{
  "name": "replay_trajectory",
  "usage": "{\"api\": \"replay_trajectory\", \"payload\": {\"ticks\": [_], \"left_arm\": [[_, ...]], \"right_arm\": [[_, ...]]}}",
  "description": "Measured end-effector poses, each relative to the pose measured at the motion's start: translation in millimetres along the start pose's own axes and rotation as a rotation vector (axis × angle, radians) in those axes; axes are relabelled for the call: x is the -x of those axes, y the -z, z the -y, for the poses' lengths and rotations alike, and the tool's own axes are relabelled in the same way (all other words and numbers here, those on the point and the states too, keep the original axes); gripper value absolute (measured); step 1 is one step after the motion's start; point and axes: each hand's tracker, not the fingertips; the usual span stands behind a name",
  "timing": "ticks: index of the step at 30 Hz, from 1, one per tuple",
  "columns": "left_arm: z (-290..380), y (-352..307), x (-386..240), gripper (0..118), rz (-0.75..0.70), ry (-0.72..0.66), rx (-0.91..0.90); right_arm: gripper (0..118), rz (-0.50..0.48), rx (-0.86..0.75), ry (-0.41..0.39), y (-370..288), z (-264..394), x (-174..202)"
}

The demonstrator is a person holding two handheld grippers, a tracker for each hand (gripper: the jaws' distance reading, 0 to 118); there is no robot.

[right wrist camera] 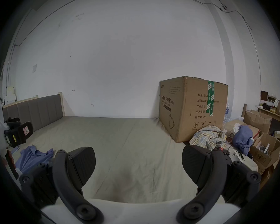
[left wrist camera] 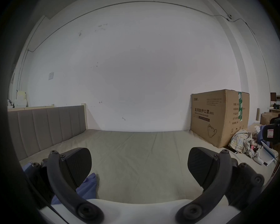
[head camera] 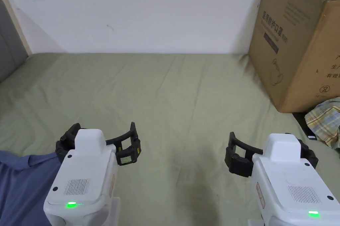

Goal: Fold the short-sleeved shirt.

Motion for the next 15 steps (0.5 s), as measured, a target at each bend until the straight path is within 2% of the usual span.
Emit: {"api": "replay_trajectory", "payload": {"ticks": [15], "left_arm": [[1.8,0.0,1.6,118,0.020,0.009,-0.007]], "right_arm": [[109,-0.018,0.000,-0.011,-1.8,-3.5,1.2]]}}
